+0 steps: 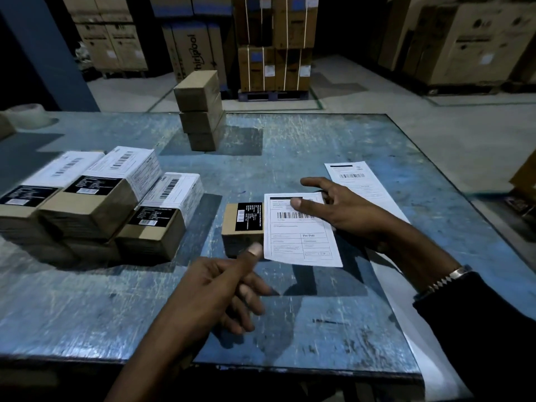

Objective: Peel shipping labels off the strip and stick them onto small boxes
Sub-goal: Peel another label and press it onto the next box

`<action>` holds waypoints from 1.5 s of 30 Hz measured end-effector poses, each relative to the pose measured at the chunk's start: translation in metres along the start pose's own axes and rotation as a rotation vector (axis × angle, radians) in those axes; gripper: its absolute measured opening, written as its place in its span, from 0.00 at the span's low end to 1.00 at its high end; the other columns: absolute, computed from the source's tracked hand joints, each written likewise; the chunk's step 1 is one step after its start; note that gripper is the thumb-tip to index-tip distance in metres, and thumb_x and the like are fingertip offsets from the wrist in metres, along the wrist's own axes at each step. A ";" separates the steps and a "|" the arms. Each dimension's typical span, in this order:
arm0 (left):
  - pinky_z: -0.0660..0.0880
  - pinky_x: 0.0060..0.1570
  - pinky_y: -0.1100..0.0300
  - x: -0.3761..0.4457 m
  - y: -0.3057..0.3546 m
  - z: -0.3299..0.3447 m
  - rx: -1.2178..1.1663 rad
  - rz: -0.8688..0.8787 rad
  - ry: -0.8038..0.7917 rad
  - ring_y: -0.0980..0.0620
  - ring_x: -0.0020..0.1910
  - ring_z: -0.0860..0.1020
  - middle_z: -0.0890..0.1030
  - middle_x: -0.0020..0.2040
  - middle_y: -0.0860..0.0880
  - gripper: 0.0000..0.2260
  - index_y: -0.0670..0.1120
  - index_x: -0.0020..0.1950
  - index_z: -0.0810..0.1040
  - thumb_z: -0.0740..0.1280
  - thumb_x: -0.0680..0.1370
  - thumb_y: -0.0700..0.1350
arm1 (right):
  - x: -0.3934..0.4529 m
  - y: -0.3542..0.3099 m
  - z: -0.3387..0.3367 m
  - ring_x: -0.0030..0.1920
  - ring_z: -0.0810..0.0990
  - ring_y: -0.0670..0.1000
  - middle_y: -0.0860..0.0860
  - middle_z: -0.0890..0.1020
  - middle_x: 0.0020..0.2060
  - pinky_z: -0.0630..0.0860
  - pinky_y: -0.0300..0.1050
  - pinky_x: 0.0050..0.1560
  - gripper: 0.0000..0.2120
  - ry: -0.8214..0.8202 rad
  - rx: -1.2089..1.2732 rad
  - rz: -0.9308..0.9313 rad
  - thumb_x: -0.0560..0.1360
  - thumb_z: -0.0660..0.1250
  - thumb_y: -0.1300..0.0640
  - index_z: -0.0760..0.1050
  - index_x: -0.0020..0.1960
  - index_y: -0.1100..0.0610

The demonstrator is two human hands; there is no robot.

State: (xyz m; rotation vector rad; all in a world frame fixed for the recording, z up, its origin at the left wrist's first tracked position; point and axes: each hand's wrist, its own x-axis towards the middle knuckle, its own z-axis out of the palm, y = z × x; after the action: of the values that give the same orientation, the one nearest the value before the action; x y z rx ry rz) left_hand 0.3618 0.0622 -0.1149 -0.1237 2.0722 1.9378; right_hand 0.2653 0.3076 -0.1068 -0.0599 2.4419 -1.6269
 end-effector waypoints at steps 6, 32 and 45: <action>0.76 0.32 0.61 0.031 0.024 -0.018 0.243 0.573 0.334 0.54 0.30 0.80 0.83 0.31 0.49 0.17 0.45 0.38 0.86 0.72 0.81 0.54 | 0.001 0.000 -0.003 0.49 0.89 0.46 0.49 0.91 0.49 0.77 0.42 0.47 0.24 0.045 0.066 0.030 0.85 0.66 0.45 0.68 0.78 0.47; 0.77 0.45 0.61 0.120 0.027 -0.011 0.556 0.395 0.008 0.59 0.46 0.84 0.85 0.47 0.54 0.24 0.59 0.68 0.75 0.73 0.75 0.64 | 0.000 0.009 -0.013 0.57 0.88 0.51 0.52 0.89 0.57 0.80 0.48 0.59 0.25 -0.090 0.164 0.005 0.85 0.66 0.48 0.65 0.80 0.39; 0.77 0.40 0.59 0.116 0.026 -0.010 0.416 0.371 -0.030 0.61 0.42 0.83 0.85 0.44 0.55 0.24 0.60 0.63 0.79 0.67 0.75 0.73 | 0.004 0.008 -0.004 0.46 0.90 0.54 0.59 0.90 0.47 0.81 0.41 0.43 0.21 0.099 0.263 -0.039 0.80 0.74 0.52 0.76 0.72 0.46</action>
State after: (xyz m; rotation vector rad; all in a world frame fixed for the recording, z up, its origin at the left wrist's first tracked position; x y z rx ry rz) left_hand 0.2434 0.0705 -0.1216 0.4032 2.5663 1.6191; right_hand 0.2614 0.3138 -0.1132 0.0141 2.2846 -1.9981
